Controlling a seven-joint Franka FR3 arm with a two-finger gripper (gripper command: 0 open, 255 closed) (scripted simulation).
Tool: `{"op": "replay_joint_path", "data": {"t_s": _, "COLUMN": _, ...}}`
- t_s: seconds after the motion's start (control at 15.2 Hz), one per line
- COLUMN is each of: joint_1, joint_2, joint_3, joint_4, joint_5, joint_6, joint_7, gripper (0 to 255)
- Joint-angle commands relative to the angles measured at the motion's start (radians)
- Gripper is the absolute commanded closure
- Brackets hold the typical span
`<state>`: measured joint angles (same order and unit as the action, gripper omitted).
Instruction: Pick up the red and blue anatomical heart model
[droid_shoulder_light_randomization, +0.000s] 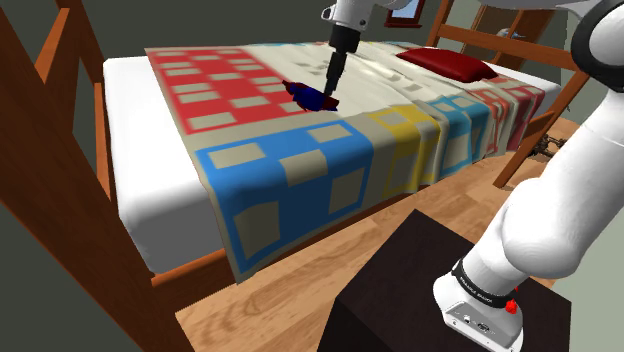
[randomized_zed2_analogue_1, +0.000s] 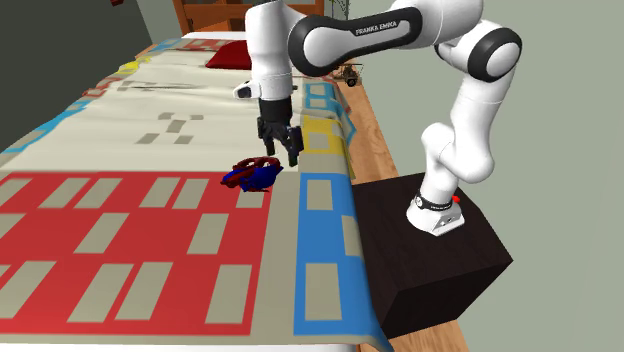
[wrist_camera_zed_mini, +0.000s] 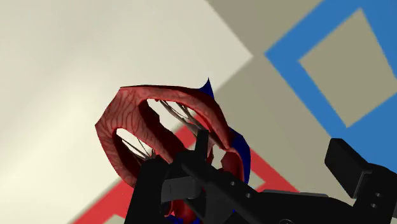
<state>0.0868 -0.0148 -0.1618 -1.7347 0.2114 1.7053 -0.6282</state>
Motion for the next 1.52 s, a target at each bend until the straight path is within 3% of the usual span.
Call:
{"op": "replay_joint_path", "data": {"t_s": 0.0, "joint_1": 0.001, "joint_2": 0.089, "joint_3": 0.000, "joint_4": 0.111, "joint_5": 0.023, "joint_6": -0.014, "joint_7": -0.047, "gripper": 0}}
{"op": "replay_joint_path", "data": {"t_s": 0.33, "joint_1": -0.010, "joint_2": 0.293, "joint_3": 0.016, "joint_4": 0.399, "joint_5": 0.074, "joint_6": -0.076, "joint_7": -0.138, "gripper": 0}}
{"op": "replay_joint_path", "data": {"t_s": 0.66, "joint_1": -0.034, "joint_2": 0.533, "joint_3": 0.049, "joint_4": 0.781, "joint_5": 0.113, "joint_6": -0.192, "joint_7": -0.187, "gripper": 0}}
{"op": "replay_joint_path", "data": {"t_s": 1.25, "joint_1": -0.019, "joint_2": 0.480, "joint_3": 0.046, "joint_4": 0.594, "joint_5": 0.109, "joint_6": -0.062, "joint_7": -0.219, "gripper": 0}}
{"op": "replay_joint_path", "data": {"t_s": 1.32, "joint_1": -0.018, "joint_2": 0.482, "joint_3": 0.046, "joint_4": 0.597, "joint_5": 0.109, "joint_6": -0.062, "joint_7": -0.218, "gripper": 255}}
{"op": "replay_joint_path", "data": {"t_s": 1.45, "joint_1": -0.018, "joint_2": 0.481, "joint_3": 0.046, "joint_4": 0.595, "joint_5": 0.109, "joint_6": -0.062, "joint_7": -0.218, "gripper": 255}}
